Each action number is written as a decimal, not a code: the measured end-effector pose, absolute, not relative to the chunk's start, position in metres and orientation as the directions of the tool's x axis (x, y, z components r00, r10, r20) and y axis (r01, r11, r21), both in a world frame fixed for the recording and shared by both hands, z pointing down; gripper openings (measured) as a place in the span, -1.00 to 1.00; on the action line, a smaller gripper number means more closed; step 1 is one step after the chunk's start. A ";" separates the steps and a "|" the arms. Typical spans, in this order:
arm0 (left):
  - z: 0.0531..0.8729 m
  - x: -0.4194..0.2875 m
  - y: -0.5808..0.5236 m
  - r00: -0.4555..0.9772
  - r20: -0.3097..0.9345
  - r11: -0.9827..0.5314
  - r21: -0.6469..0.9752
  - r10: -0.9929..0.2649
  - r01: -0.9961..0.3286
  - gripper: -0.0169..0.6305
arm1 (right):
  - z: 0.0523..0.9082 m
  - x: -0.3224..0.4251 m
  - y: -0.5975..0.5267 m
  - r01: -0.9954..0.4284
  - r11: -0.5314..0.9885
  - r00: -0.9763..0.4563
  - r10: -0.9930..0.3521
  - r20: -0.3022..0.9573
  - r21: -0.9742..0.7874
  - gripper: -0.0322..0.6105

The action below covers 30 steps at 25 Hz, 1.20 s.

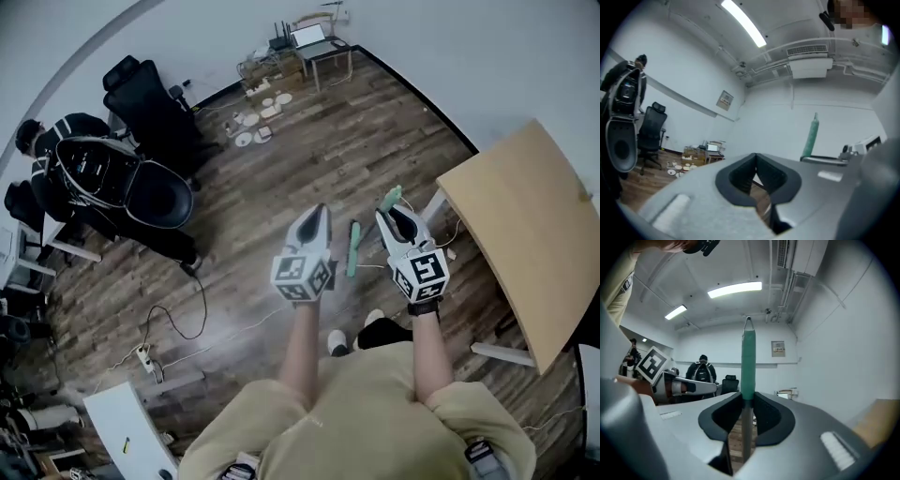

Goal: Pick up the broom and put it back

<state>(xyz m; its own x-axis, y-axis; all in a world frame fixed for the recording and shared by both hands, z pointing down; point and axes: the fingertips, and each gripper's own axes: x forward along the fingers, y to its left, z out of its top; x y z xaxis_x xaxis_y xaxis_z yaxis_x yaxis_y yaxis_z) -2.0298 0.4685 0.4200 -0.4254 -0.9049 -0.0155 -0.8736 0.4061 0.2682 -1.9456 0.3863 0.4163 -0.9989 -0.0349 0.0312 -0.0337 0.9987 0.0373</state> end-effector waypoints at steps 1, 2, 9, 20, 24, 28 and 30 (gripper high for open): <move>0.443 -2.018 0.444 -0.384 -0.018 0.369 0.239 -0.923 -0.898 -0.94 | 0.438 -1.937 0.365 -0.072 0.997 -0.997 -0.072 0.012 0.032 -0.65; 0.463 -2.010 0.420 -0.350 -0.023 0.338 0.213 -0.936 -0.917 -0.94 | 0.458 -1.930 0.343 -0.106 0.994 -0.994 -0.106 -0.006 0.026 -0.65; 0.431 -2.045 0.227 -0.182 0.034 0.185 0.122 -0.983 -0.975 -0.94 | 0.449 -1.967 0.182 -0.295 0.955 -0.955 -0.295 0.010 0.011 -0.65; 0.487 -2.001 0.034 0.128 0.208 -0.104 0.122 -0.970 -0.987 -0.94 | 0.534 -1.922 0.026 -0.536 0.842 -0.833 -0.516 0.198 -0.060 -0.64; 0.512 -1.989 -0.007 0.203 0.240 -0.170 0.152 -0.949 -0.974 -0.94 | 0.567 -1.896 -0.003 -0.617 0.777 -0.779 -0.582 0.233 -0.121 -0.64; 0.555 -1.972 -0.019 0.265 0.290 -0.218 0.186 -0.920 -0.958 -0.94 | 0.625 -1.880 -0.002 -0.667 0.729 -0.731 -0.601 0.324 -0.153 -0.64; 0.573 -1.983 -0.030 0.293 0.310 -0.239 0.200 -0.904 -0.950 -0.94 | 0.649 -1.898 -0.001 -0.668 0.729 -0.720 -0.583 0.376 -0.150 -0.64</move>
